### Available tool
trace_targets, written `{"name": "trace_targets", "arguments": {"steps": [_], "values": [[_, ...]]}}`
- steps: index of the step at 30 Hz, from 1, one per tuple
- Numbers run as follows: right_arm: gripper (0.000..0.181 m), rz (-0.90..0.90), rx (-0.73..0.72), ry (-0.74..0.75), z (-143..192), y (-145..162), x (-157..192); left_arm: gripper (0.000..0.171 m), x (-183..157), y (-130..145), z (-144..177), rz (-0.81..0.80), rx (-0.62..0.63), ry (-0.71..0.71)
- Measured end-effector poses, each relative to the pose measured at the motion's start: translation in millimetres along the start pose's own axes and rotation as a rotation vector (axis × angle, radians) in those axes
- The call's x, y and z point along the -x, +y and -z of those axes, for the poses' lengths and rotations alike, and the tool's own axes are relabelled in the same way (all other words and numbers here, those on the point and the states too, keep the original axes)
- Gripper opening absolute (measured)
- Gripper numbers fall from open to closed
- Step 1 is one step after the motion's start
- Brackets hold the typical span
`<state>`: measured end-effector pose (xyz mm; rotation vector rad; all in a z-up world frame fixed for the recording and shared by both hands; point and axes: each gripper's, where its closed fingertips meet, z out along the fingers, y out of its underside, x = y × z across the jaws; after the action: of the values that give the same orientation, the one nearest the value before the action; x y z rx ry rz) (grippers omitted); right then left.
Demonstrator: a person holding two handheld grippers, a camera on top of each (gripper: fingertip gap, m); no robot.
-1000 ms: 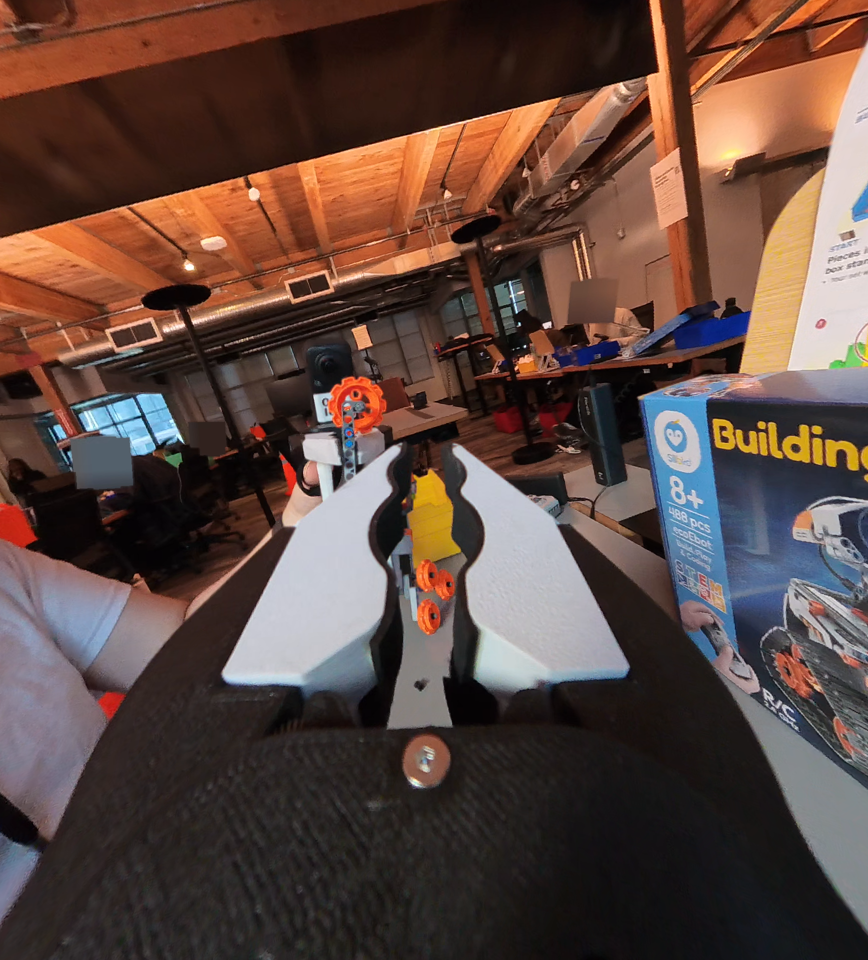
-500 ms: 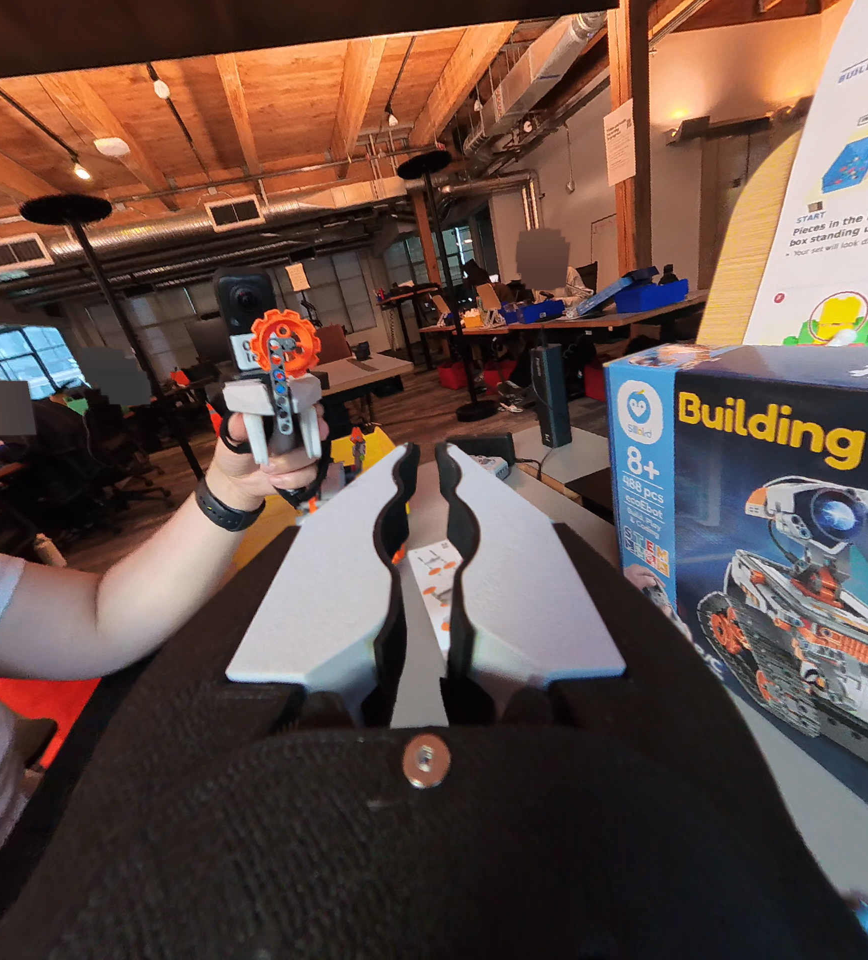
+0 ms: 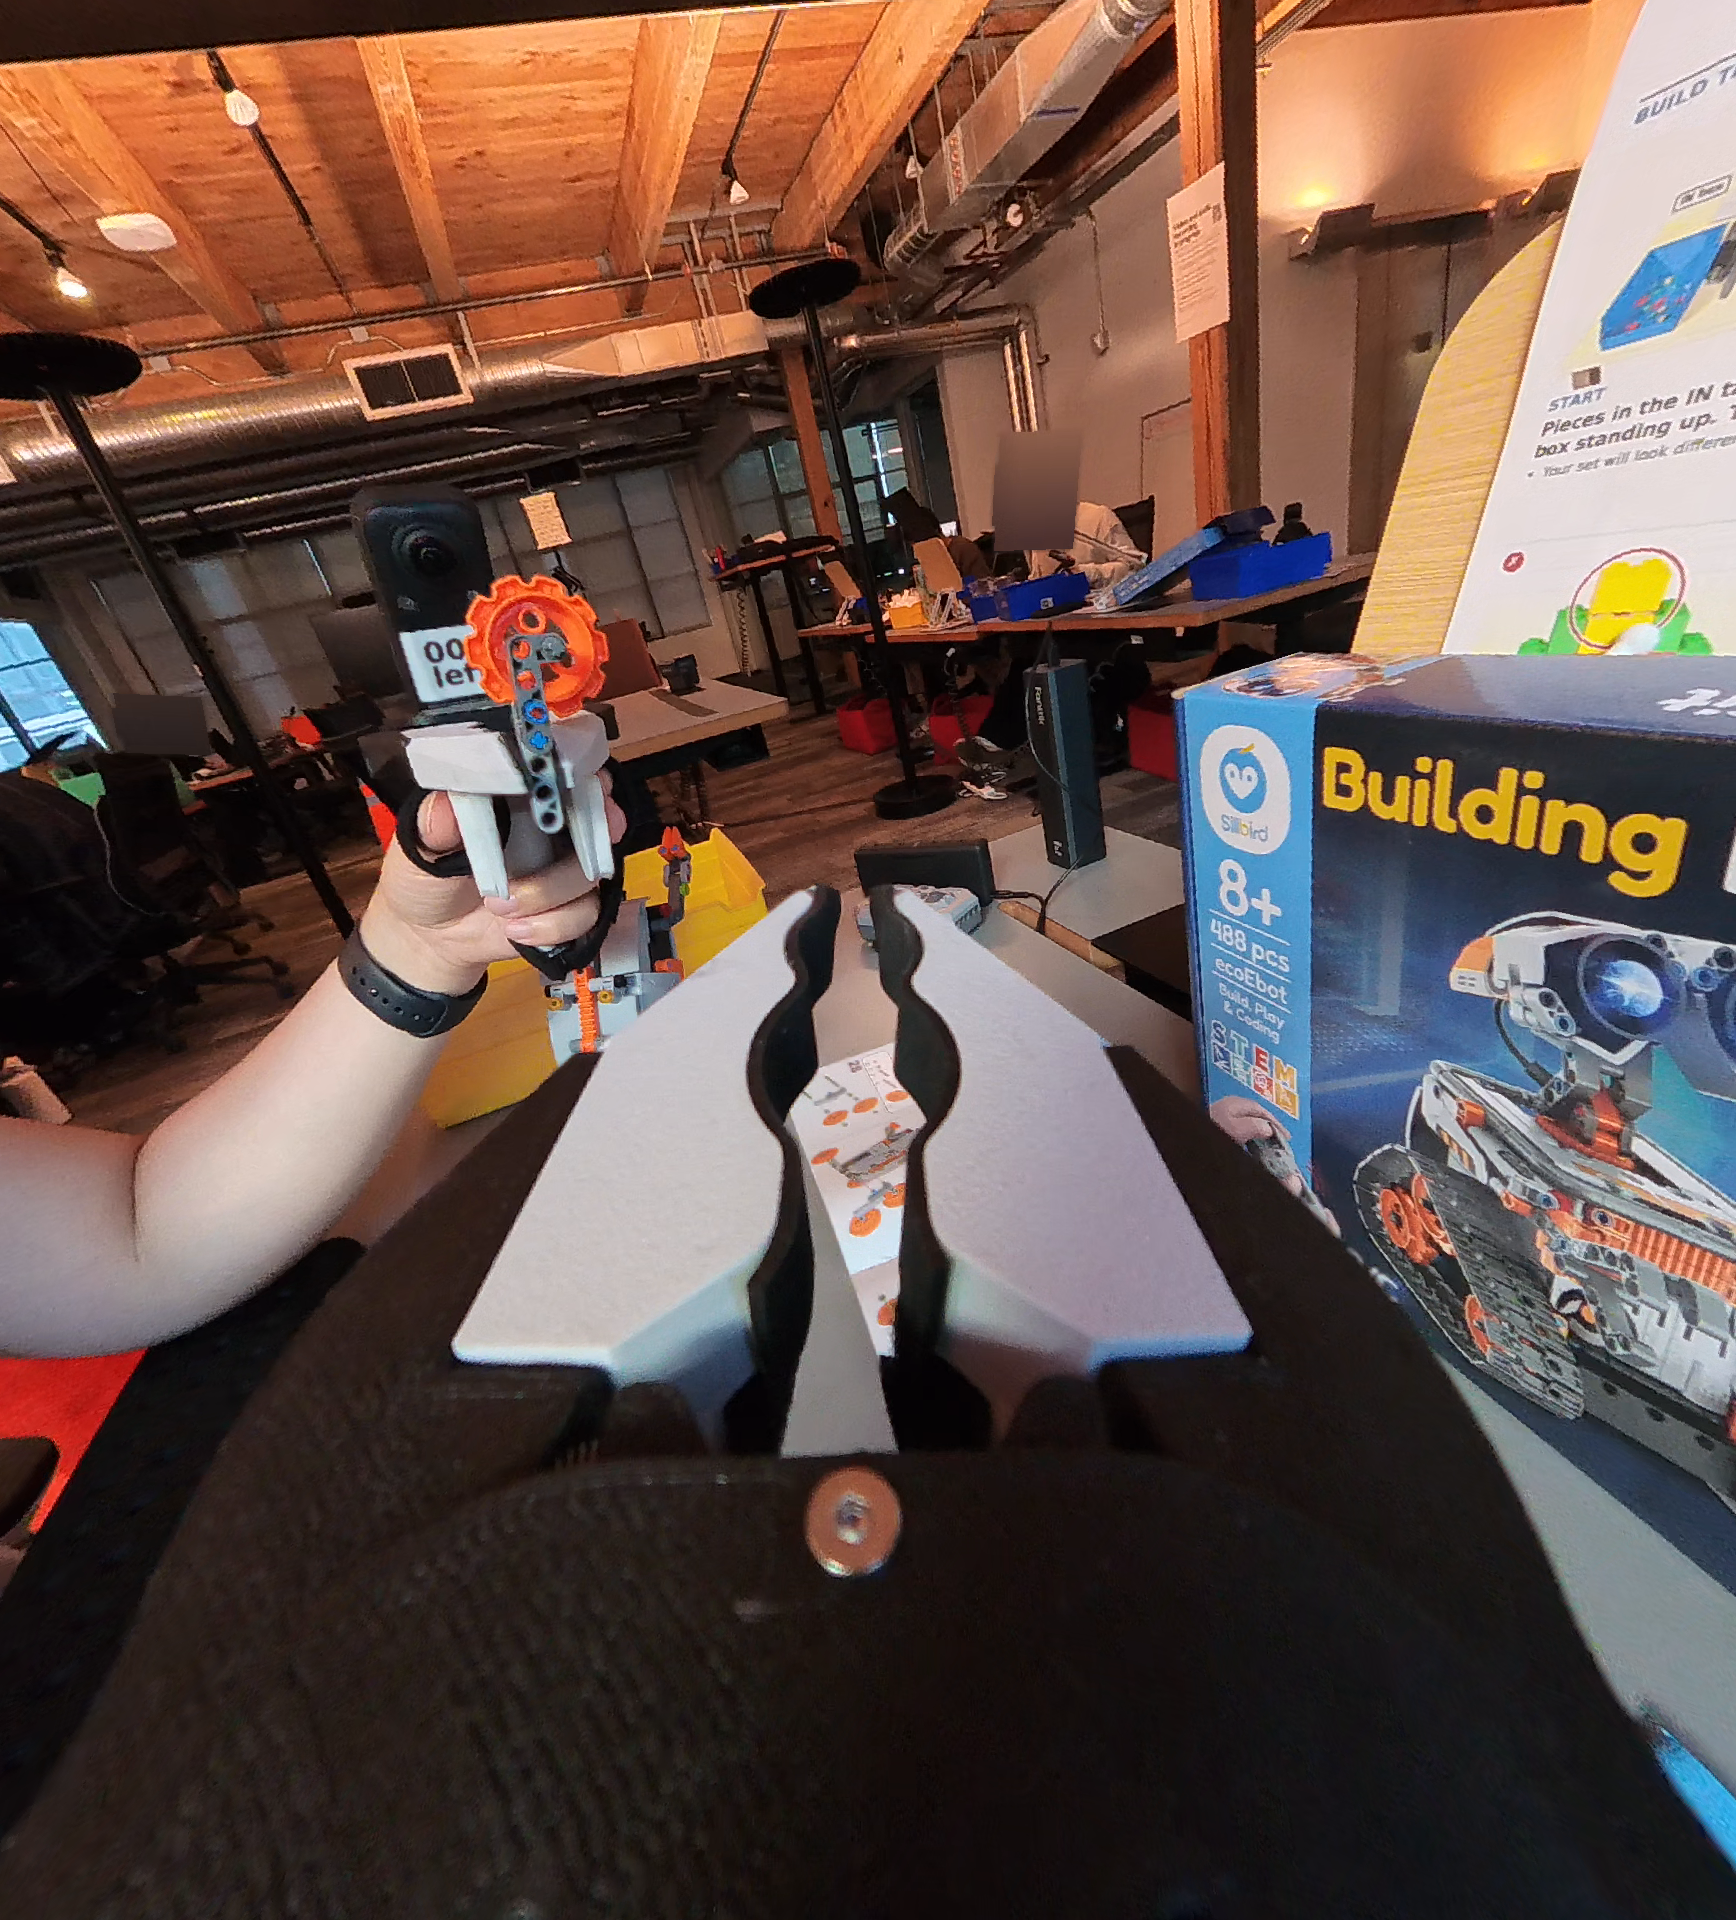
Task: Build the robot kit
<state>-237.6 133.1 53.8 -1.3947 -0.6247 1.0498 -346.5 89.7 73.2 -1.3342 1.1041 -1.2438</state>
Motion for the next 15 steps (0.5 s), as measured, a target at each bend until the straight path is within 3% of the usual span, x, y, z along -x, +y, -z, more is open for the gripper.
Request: {"name": "trace_targets", "arguments": {"steps": [15], "values": [[0.006, 0.057, 0.042, 0.021, -6.6, 8.2, 1.5, 0.005, -5.3, -5.7, 1.6, -0.067, 0.002, -0.022]]}}
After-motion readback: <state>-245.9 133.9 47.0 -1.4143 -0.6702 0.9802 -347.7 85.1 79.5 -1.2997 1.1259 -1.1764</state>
